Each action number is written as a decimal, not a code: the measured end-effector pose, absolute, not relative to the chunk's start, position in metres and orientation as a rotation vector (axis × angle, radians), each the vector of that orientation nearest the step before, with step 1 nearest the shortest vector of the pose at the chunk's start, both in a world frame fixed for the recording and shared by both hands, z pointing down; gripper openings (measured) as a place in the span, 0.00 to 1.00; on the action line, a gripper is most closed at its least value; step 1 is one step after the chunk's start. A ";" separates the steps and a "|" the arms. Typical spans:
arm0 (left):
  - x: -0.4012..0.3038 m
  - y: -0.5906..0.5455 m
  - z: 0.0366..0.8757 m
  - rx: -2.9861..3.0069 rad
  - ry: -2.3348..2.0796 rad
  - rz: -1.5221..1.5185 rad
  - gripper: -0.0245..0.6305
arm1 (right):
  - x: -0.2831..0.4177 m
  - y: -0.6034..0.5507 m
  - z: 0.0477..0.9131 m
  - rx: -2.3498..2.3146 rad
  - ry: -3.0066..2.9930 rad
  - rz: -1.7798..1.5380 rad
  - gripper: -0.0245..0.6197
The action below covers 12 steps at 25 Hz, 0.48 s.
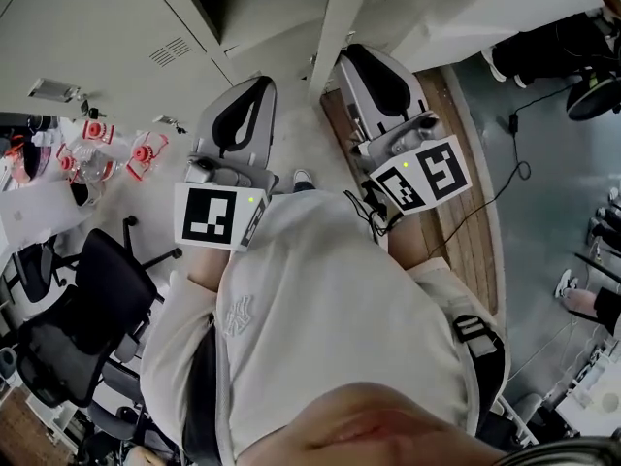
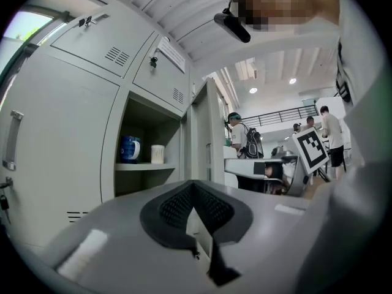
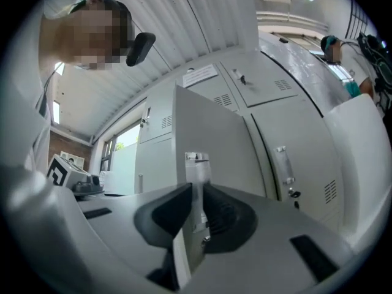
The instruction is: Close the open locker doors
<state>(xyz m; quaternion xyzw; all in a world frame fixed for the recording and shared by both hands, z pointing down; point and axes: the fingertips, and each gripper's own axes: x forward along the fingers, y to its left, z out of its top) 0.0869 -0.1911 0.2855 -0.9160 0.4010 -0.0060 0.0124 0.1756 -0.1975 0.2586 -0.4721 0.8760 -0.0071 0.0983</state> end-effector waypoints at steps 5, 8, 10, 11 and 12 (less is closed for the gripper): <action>0.055 -0.200 0.283 -2.795 1.363 -0.020 0.04 | 0.136 -0.219 0.258 -1.235 2.687 -0.028 0.08; 0.032 -0.206 0.281 -2.749 1.440 -0.019 0.04 | 0.111 -0.236 0.258 -1.150 2.737 -0.019 0.08; 0.017 -0.209 0.281 -2.721 1.489 -0.021 0.04 | 0.095 -0.249 0.257 -1.116 2.766 0.006 0.08; 0.009 -0.211 0.281 -2.707 1.512 -0.024 0.04 | 0.087 -0.256 0.257 -1.106 2.777 0.018 0.08; 0.002 -0.213 0.281 -2.695 1.533 -0.026 0.04 | 0.081 -0.263 0.257 -1.098 2.786 0.026 0.08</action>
